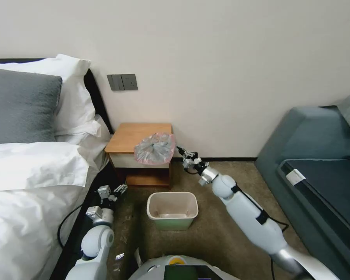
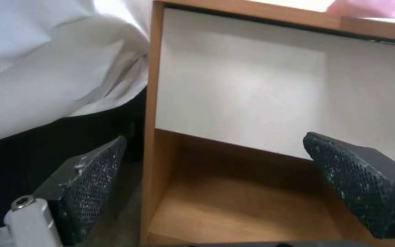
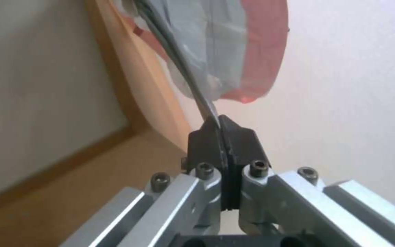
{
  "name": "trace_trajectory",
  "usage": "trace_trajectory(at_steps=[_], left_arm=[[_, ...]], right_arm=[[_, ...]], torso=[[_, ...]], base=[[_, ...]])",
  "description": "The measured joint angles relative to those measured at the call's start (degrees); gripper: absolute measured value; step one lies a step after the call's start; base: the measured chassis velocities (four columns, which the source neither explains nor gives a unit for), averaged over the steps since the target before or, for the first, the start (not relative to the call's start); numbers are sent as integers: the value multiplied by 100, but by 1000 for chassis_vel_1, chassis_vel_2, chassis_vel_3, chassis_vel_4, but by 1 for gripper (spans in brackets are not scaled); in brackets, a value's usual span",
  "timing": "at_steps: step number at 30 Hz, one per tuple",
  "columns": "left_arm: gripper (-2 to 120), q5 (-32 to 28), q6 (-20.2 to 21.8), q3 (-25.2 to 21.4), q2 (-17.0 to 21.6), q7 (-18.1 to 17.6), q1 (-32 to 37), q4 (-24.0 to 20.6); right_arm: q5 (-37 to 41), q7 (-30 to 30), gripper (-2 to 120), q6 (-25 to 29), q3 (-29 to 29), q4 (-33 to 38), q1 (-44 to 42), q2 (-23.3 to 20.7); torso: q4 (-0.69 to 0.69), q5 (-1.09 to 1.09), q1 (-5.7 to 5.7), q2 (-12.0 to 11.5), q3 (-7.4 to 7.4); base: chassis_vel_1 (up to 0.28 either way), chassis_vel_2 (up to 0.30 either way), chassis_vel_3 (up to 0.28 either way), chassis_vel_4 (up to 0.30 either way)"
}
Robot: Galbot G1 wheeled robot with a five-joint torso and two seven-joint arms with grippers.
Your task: Pick up the garbage bag from the table and place it over the trash can.
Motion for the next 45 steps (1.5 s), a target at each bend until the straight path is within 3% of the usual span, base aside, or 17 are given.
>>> trace_trajectory(at_steps=[13, 25, 41, 45], left_arm=[[99, -89, -19, -37, 14, -58, -174, 131], [98, -91, -23, 24, 68, -145, -195, 109], [99, -73, -44, 72, 129, -140, -144, 28], [98, -73, -51, 74, 143, -140, -153, 10]], right_arm=[[-104, 1, 0, 92, 540, 970, -1604, -247], [-550, 29, 0, 616, 671, 1036, -2976, -359], [-532, -94, 0, 876, 818, 1091, -3356, -403], [-140, -230, 10, 848, 816, 1185, -3422, -502]], torso=[[-1, 1, 0, 0, 0], [-1, 1, -1, 0, 1], [0, 1, -1, 0, 1], [-1, 2, 0, 0, 1]], base=[[0, 0, 0, 0], [0, 0, 0, 0], [0, 0, 0, 0], [0, 0, 0, 0]])
